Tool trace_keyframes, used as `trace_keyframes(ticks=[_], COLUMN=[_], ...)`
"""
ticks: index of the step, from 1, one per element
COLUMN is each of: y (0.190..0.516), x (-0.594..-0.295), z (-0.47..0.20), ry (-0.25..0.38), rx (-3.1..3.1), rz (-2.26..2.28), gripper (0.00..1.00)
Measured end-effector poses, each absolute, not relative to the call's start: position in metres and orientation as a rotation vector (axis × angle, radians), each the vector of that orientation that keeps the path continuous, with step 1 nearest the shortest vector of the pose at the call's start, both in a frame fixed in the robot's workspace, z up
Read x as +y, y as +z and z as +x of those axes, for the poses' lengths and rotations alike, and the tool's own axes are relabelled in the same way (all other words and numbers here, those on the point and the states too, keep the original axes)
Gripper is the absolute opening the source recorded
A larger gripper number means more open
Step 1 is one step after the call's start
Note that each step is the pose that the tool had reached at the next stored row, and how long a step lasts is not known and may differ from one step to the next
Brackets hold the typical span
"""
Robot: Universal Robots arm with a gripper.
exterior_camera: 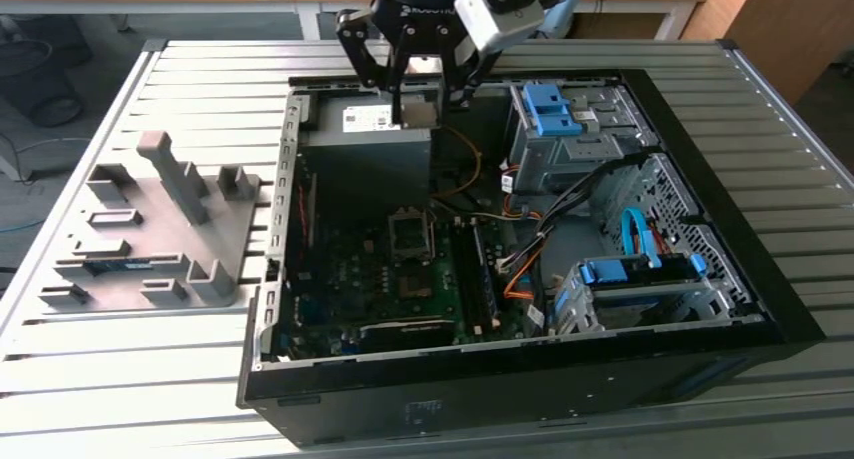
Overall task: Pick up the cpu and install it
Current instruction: 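Pick up the cpu and move it towards the insertion slot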
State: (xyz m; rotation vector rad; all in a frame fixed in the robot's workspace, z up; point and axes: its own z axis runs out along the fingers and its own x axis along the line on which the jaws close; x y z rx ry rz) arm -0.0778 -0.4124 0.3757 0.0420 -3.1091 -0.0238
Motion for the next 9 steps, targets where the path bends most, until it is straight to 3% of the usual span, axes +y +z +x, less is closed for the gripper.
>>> trace_keyframes(ticks=[9], y=[0.3729], x=[-0.4145], z=[-0.0773], ry=[-0.024], rx=[-3.109], rz=[0.042], gripper=[0.47])
